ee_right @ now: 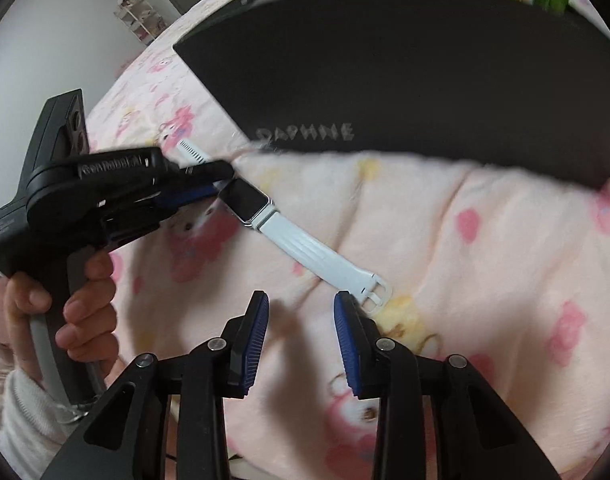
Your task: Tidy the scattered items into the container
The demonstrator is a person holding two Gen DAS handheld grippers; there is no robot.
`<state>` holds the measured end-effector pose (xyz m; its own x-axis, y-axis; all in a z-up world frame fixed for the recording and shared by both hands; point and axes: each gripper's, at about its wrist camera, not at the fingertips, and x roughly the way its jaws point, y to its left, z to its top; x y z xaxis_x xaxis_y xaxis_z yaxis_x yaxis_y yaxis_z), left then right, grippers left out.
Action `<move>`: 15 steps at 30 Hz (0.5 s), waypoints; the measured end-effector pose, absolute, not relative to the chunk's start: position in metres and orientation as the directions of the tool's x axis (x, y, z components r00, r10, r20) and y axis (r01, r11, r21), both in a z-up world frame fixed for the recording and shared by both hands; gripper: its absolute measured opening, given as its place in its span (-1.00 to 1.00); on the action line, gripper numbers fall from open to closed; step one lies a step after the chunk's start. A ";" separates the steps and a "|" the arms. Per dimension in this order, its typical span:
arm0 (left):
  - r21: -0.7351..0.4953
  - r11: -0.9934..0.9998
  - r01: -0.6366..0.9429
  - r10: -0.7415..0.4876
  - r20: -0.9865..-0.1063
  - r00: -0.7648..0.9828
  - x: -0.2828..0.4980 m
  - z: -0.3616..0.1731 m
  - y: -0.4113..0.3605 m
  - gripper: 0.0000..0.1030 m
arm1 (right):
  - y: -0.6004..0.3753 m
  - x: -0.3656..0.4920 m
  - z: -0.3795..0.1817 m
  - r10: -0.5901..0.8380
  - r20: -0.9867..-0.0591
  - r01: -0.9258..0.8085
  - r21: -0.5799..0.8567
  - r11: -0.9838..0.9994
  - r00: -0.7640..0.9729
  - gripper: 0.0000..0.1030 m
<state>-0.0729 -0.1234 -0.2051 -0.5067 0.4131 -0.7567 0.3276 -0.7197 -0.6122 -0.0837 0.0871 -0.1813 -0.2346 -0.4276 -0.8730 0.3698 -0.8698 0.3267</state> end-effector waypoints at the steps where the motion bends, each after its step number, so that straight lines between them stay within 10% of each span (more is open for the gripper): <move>1: -0.608 -0.722 0.330 0.408 -0.760 -0.505 -0.070 -0.205 -0.122 -0.84 | 0.087 -0.084 -0.179 -0.415 -0.874 0.371 0.309 -0.876 -0.253 -0.44; 15: -0.632 -0.681 0.371 0.421 -0.752 -0.508 -0.032 -0.213 -0.129 -0.70 | 0.113 -0.093 -0.183 -0.502 -0.835 0.265 0.443 -0.857 -0.226 -0.40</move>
<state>-0.0317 -0.1287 -0.2132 -0.5082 0.4206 -0.7516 0.3712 -0.6805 -0.6318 -0.0934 0.1133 -0.1833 -0.2256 -0.5015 -0.8352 0.2652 -0.8565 0.4427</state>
